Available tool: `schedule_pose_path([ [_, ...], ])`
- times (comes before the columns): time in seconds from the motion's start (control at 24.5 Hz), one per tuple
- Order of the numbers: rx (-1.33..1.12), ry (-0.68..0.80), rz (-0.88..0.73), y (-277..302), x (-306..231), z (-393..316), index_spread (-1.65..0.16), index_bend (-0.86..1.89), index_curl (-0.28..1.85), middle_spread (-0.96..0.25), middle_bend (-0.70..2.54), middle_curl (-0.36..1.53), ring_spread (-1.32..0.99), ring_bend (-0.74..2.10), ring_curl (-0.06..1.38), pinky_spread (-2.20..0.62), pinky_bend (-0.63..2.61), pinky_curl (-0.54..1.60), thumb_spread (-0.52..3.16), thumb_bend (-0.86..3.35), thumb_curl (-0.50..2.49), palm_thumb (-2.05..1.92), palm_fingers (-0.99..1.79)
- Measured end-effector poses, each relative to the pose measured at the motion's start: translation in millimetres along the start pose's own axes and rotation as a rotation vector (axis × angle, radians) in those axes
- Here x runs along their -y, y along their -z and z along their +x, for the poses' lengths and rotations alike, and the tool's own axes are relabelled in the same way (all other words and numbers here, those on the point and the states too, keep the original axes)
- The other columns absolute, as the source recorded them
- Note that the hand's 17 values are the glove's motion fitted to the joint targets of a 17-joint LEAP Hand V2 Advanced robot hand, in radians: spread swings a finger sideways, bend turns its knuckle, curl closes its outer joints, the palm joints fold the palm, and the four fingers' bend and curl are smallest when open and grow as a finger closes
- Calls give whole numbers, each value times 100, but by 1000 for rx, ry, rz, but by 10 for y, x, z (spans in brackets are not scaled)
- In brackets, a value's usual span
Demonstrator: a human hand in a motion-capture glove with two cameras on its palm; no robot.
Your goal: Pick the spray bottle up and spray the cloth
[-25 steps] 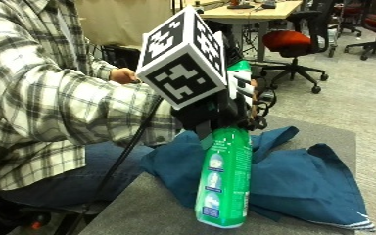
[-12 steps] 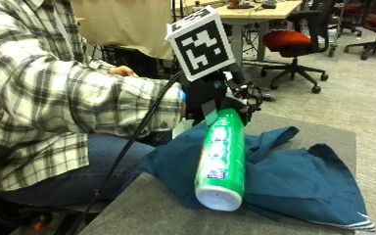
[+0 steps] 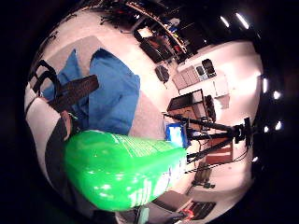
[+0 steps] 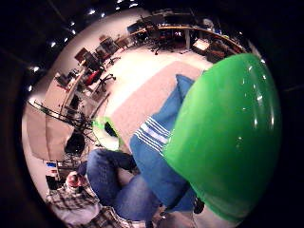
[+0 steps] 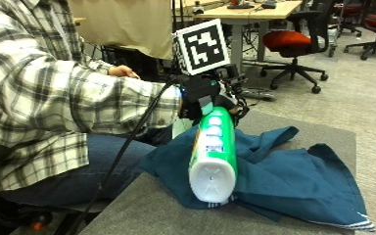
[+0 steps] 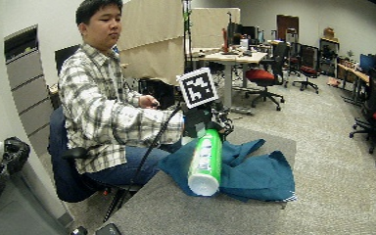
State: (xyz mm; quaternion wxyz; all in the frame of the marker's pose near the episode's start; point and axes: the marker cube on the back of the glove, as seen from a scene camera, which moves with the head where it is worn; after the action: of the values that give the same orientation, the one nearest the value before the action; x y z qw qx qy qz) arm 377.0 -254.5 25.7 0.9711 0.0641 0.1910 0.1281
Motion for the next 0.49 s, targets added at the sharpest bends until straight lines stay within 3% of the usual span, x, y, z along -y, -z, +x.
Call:
schedule_pose_path([
  [0.49, -115, 125, -106, -262, -63, -329, -27, 37, 54, -18, 53, 48, -22, 54, 45, -18, 39, 37, 8, -3, 78, 99, 134],
])
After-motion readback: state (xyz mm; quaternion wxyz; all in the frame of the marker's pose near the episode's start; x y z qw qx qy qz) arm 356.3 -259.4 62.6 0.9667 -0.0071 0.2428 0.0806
